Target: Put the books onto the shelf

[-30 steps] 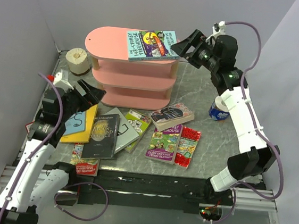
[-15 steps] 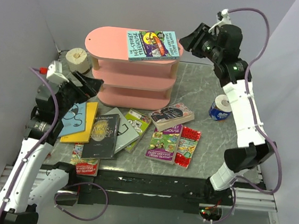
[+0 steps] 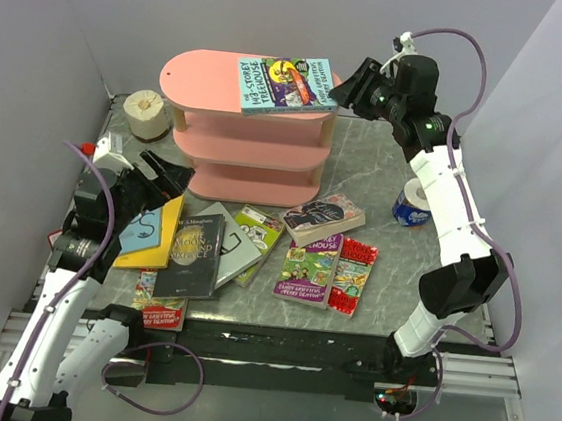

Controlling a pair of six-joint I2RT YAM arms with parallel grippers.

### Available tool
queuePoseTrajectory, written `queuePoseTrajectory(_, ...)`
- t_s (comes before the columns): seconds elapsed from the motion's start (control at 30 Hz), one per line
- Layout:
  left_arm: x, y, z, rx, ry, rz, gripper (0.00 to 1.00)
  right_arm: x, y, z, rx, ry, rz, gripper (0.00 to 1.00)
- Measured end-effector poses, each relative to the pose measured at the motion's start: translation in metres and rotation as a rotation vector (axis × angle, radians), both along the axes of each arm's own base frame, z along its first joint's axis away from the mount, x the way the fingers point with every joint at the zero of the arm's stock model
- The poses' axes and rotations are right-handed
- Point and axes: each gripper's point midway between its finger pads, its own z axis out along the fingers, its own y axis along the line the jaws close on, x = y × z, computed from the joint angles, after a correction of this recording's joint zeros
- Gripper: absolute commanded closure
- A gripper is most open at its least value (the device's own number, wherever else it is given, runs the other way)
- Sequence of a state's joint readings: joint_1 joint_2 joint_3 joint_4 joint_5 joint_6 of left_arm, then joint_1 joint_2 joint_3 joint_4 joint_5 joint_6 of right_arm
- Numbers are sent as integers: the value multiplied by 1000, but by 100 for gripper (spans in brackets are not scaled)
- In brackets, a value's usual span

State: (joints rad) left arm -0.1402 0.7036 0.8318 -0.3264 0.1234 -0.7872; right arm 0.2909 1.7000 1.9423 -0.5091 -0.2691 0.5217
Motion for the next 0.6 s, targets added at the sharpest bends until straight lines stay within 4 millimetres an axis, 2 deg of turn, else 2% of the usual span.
queuePoseTrajectory(0.13, 0, -1, -8, 0, 16, -3, 4, 0, -1, -1, -1, -5, -9, 49)
queuePoseTrajectory(0.27, 0, -2, -13, -1, 27, -7, 4, -2, 1, 0, -3, -16, -21, 36)
queuePoseTrajectory(0.37, 0, -2, -14, -1, 29, -10, 4, -7, 5, -2, -9, -25, -28, 30)
queuePoseTrajectory(0.47, 0, -2, -13, 0, 26, -9, 4, -18, 9, -7, -19, -18, -30, 29)
queuePoseTrajectory(0.6, -1, -2, -15, 0, 26, -10, 4, -29, 9, -1, -24, -36, -29, 29)
